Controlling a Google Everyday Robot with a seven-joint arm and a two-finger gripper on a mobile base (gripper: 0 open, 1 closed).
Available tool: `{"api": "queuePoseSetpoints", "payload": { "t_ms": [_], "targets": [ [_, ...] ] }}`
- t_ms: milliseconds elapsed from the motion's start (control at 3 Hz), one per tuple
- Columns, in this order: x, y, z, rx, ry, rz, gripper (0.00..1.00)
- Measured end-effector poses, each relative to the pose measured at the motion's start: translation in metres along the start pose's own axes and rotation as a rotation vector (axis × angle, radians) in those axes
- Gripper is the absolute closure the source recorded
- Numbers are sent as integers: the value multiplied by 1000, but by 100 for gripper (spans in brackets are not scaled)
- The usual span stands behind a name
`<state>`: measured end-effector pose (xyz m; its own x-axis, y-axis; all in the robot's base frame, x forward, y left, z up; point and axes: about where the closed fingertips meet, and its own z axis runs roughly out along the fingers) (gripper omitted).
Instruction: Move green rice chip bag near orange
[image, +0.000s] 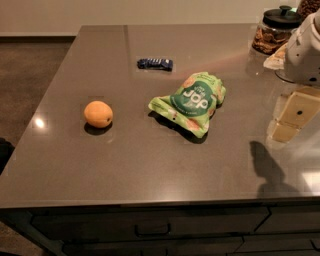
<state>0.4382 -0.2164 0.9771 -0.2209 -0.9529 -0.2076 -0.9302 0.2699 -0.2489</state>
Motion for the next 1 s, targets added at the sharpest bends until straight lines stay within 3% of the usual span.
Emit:
{"api": "queuePoseSetpoints", "payload": {
  "t_ms": [667, 1000],
  "targets": [
    [-10, -3, 2, -12, -32, -23, 0],
    [-31, -13, 22, -12, -98, -89, 0]
  ]
}}
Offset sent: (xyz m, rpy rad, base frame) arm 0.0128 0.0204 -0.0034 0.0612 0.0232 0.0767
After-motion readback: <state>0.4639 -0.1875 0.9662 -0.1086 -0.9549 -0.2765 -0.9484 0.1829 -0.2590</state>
